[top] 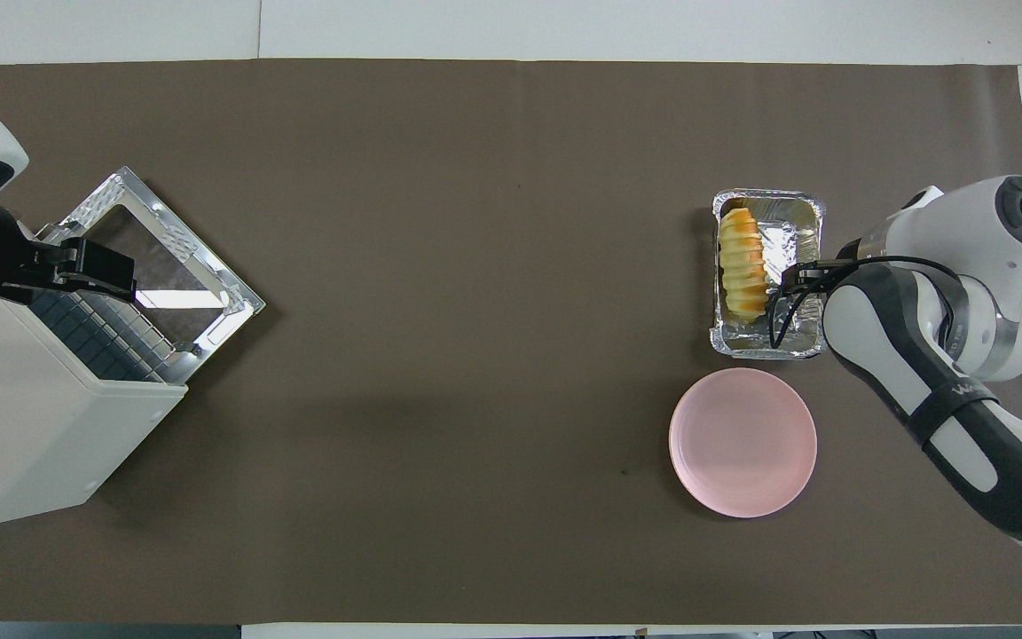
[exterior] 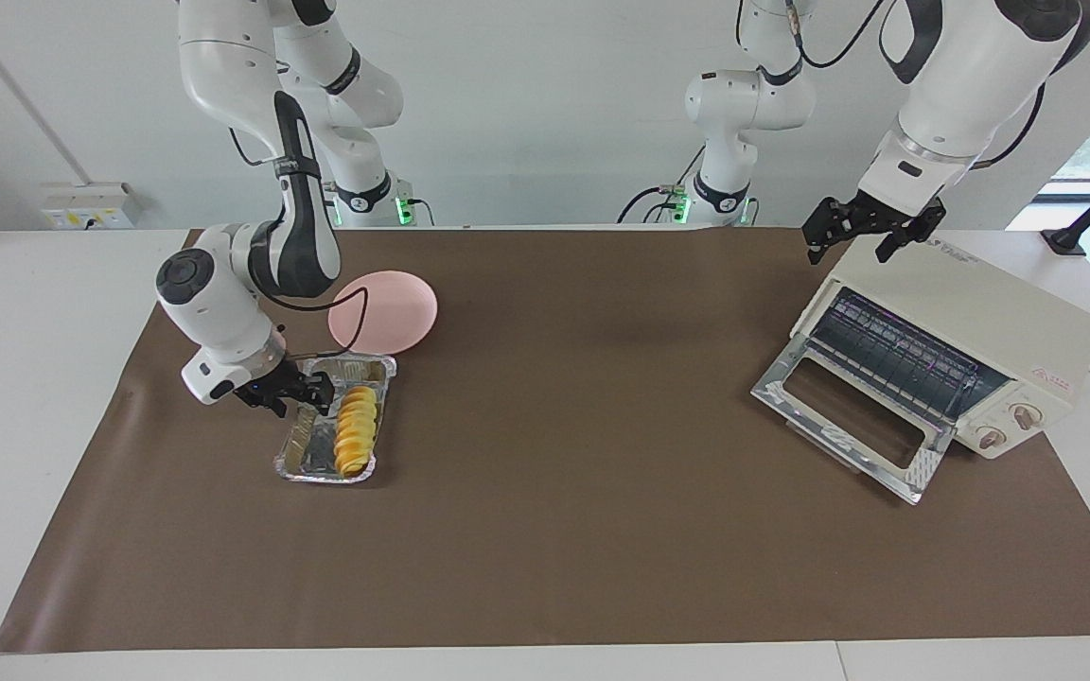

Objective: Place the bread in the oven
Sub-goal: 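Push the foil tray with the right gripper toward the toaster oven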

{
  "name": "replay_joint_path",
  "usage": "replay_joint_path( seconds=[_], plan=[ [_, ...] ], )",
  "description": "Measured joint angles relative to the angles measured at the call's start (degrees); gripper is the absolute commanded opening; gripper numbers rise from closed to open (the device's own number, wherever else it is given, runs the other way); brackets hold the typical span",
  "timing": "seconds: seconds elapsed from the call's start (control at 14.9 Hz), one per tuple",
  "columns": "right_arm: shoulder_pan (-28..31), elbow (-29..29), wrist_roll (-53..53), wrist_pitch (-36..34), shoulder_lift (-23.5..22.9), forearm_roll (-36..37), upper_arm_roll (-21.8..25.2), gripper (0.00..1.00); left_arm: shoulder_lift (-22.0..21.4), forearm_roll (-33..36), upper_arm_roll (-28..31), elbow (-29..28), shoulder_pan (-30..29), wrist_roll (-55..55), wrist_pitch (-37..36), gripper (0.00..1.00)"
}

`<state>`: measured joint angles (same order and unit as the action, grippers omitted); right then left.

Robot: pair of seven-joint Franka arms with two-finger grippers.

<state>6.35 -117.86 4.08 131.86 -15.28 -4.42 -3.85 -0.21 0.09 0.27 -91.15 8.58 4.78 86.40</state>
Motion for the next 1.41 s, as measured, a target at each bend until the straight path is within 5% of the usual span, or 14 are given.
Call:
replay_joint_path(
  seconds=[0.4,0.67,1.14,1.41],
  plan=[
    [0.5,-0.2,2.5,0.0,0.8,0.0,0.1,0.00,0.0,0.0,0.0,0.0,0.0,0.0,0.0,1.00],
    [-0.4,5.3,2.4,-4.8,1.1,-0.3,-0.5,0.00,0.0,0.0,0.0,0.0,0.0,0.0,0.0,1.00],
    [-12.9,16.6,-13.9,-9.8,0.3,-2.0,-1.0,0.00,0.0,0.0,0.0,0.0,0.0,0.0,0.0,1.00],
    [-17.9,19.7,-17.9,-9.6,-2.0,-9.2,-1.0,0.00,0.0,0.0,0.0,0.0,0.0,0.0,0.0,1.00]
  ],
)
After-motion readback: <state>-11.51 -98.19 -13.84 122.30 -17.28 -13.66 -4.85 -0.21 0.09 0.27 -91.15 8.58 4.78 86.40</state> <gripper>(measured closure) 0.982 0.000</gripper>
